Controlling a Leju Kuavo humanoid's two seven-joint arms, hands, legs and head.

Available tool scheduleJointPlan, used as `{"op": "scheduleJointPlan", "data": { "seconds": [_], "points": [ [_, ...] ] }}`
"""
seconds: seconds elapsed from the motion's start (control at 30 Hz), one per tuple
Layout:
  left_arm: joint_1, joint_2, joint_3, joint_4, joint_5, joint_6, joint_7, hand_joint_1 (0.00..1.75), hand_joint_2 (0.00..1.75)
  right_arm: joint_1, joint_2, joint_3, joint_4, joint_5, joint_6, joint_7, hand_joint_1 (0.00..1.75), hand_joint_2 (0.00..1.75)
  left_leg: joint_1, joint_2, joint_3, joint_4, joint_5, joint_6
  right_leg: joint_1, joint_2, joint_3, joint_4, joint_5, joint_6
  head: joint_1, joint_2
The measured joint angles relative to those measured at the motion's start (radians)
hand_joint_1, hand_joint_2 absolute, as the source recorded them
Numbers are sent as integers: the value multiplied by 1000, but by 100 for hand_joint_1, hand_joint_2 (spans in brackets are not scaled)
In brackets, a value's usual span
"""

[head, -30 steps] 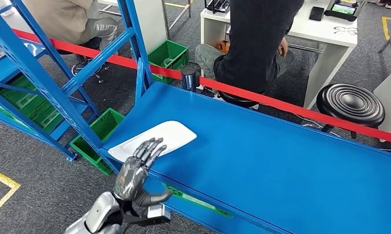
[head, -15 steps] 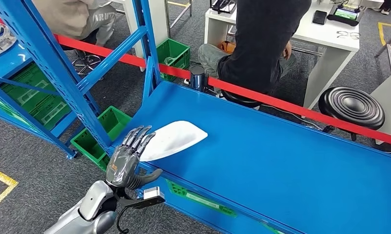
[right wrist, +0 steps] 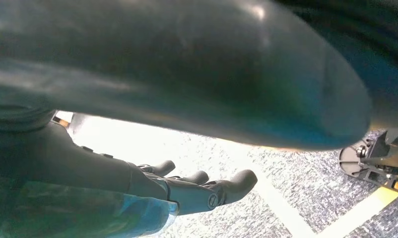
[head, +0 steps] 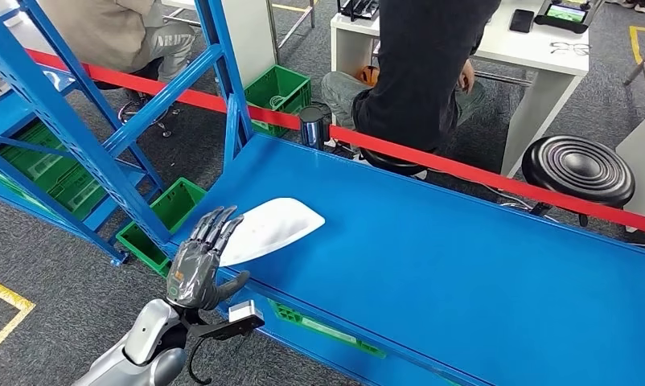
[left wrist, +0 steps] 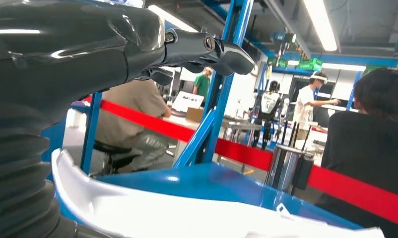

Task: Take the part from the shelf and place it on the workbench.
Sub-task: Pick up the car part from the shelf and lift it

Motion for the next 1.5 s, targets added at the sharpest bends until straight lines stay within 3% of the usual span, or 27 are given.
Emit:
{"op": "scheduleJointPlan", "data": {
  "seconds": [0.07,0.13,0.23,0.3,0.4,0.47,0.5,0.57,0.63,0.73,0.8,0.83,0.9,0.97,1.0,1.03,1.07,1.13,1.27,1.33,1.43,1.47,1.5],
  "points": [
    [2,0,6,0,19,-16,-7,0,175,-2,2,0,0,6,5,0,0,0,-2,0,76,-148,68,13,2,1,3,0,0,1,0,0],
    [2,0,11,0,29,-27,-10,0,175,-4,5,0,0,10,10,0,0,0,-9,0,126,-248,99,25,5,2,4,-2,2,4,1,0],
    [4,0,15,0,39,-46,-12,0,175,-5,6,0,1,14,16,1,0,0,-15,2,131,-269,106,36,5,0,-1,-4,5,17,1,0],
    [4,-2,18,0,49,-60,-13,0,175,-6,8,0,1,15,17,1,0,0,-11,4,134,-282,117,46,6,-1,-20,32,-16,20,3,0],
    [5,-5,19,6,58,-71,-16,0,175,-5,9,0,4,18,18,1,0,0,-13,6,131,-288,125,55,6,-1,-105,213,-98,7,6,0],
    [6,-6,19,11,61,-75,-16,0,175,-4,9,0,7,19,19,1,0,0,-15,6,128,-286,125,56,6,-1,-138,289,-119,13,6,0],
    [6,-7,19,13,61,-76,-16,0,175,-4,9,0,8,20,20,1,0,0,-16,5,128,-285,125,55,5,-1,-127,271,-107,21,7,0],
    [6,-7,20,15,62,-76,-16,0,175,-6,9,0,11,21,21,1,0,0,-16,4,127,-278,121,50,4,-2,-57,138,-57,36,7,0],
    [6,-6,24,16,64,-77,-17,0,175,-8,9,0,14,25,24,0,0,0,-21,3,121,-265,113,41,4,-2,0,28,-25,34,6,0],
    [6,-3,32,22,63,-88,-21,0,175,-9,13,0,21,31,36,-1,0,0,-21,4,115,-257,108,29,6,-1,8,8,-19,14,5,0],
    [3,3,35,30,55,-94,-27,0,175,-9,16,0,29,35,44,-2,0,0,-15,2,100,-228,87,17,2,0,11,5,-17,4,4,0],
    [1,6,36,37,49,-94,-31,0,175,-9,18,0,32,37,47,-2,0,0,-11,1,80,-185,62,9,-1,0,12,4,-16,0,3,0],
    [-2,11,36,54,40,-93,-34,0,175,-9,19,0,38,39,51,-3,0,0,-4,0,14,-49,0,-5,1,0,12,5,-17,-6,1,0],
    [-2,13,36,70,35,-93,-35,0,175,-9,20,0,42,39,51,-3,0,0,1,0,-32,41,-22,-10,2,1,12,5,-18,-6,1,0],
    [-3,13,36,76,29,-92,-35,0,175,-9,21,0,43,40,51,-3,0,0,2,0,-29,30,-5,-10,3,1,13,5,-18,-6,1,0],
    [-4,14,36,82,20,-90,-34,0,175,-10,21,0,45,40,51,-3,0,0,2,0,-6,-21,28,-7,3,3,14,5,-18,-6,1,0],
    [-7,16,36,88,8,-88,-32,0,175,-10,22,0,45,41,51,-3,0,0,1,0,30,-96,67,0,4,4,16,5,-18,-6,1,0],
    [-15,20,36,103,-20,-84,-25,0,175,-12,26,0,47,44,51,-4,0,0,-4,0,90,-219,109,15,8,6,14,5,-18,-4,2,0],
    [-36,25,37,149,-65,-73,-15,0,175,-14,30,0,50,50,51,-5,0,0,-12,1,109,-265,116,34,7,6,9,4,-16,12,2,0],
    [-48,24,38,171,-77,-65,-15,0,175,-14,30,0,50,51,51,-5,0,0,-8,4,121,-284,130,46,9,4,-14,51,-41,11,3,0],
    [-66,20,37,213,-99,-50,-14,0,175,-14,28,0,52,53,52,-4,0,0,-8,5,123,-291,136,54,7,4,-109,245,-117,4,5,0],
    [-70,18,37,229,-103,-46,-16,0,175,-13,28,0,52,53,52,-4,0,0,-8,5,123,-290,136,54,5,3,-131,288,-126,9,5,0],
    [-75,16,37,245,-106,-44,-18,0,175,-13,27,0,53,53,52,-4,0,0,-7,5,123,-289,135,53,2,3,-136,291,-119,18,6,0]
  ]
}}
